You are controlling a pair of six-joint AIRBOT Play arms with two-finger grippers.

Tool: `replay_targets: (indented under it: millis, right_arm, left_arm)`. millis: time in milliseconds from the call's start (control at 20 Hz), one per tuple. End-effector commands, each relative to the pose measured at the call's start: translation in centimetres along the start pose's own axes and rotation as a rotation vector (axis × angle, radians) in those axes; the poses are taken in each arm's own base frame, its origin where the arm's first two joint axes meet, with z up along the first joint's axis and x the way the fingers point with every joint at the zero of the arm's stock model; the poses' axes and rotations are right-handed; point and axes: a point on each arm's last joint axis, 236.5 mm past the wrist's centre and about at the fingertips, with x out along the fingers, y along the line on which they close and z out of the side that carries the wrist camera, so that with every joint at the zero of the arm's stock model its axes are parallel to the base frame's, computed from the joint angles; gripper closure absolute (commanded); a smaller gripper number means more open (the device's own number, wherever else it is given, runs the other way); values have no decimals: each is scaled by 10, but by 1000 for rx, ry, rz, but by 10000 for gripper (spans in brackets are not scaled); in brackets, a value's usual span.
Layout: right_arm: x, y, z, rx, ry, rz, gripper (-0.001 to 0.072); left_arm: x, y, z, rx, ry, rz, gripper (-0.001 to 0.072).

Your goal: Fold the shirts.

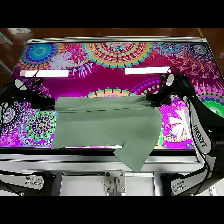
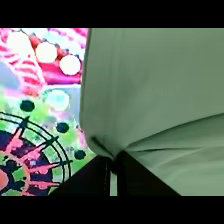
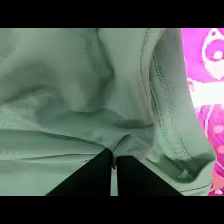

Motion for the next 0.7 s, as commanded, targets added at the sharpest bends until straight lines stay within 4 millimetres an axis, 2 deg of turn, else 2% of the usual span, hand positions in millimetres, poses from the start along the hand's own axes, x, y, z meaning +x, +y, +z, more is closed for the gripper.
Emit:
replay_targets:
  millis: [0, 50, 100, 200, 250, 350, 400, 450, 550, 650]
  right_arm:
    - [-6, -7, 0, -10, -1, -16, 305]
    - [-16, -10, 6, -11, -35, -20, 88]
    - [-29, -13, 11, -19, -62, -18, 72]
    - [-66, -27, 17, -50, -109, -37, 72]
    - [-87, -44, 14, -70, -119, -85, 72]
    - [-124, -97, -12, -50, -68, -239, 73]
    - [-137, -121, -31, -33, -14, -286, 73]
    - [-143, -134, -53, -22, 51, -275, 73]
    - [-139, -144, -97, 11, 157, -170, 72]
    - [-126, -147, -130, 81, 185, -66, 72]
  left_arm:
    - [-1, -3, -19, -23, 89, -17, 455]
    - [-3, -4, -20, -19, 99, -20, 289]
    - [-8, -5, -21, -17, 109, -23, 195]
    - [-25, -2, -19, -25, 96, -23, 172]
    - [-39, 4, -19, -40, 70, -16, 168]
    - [-66, 24, -30, -98, 54, -14, 159]
    - [-75, 34, -42, -135, 56, -24, 50]
    - [-79, 40, -57, -191, 57, -54, -7]
    - [-68, 41, -101, -272, 95, -136, -7]
    - [-42, 28, -156, -294, 161, -239, -8]
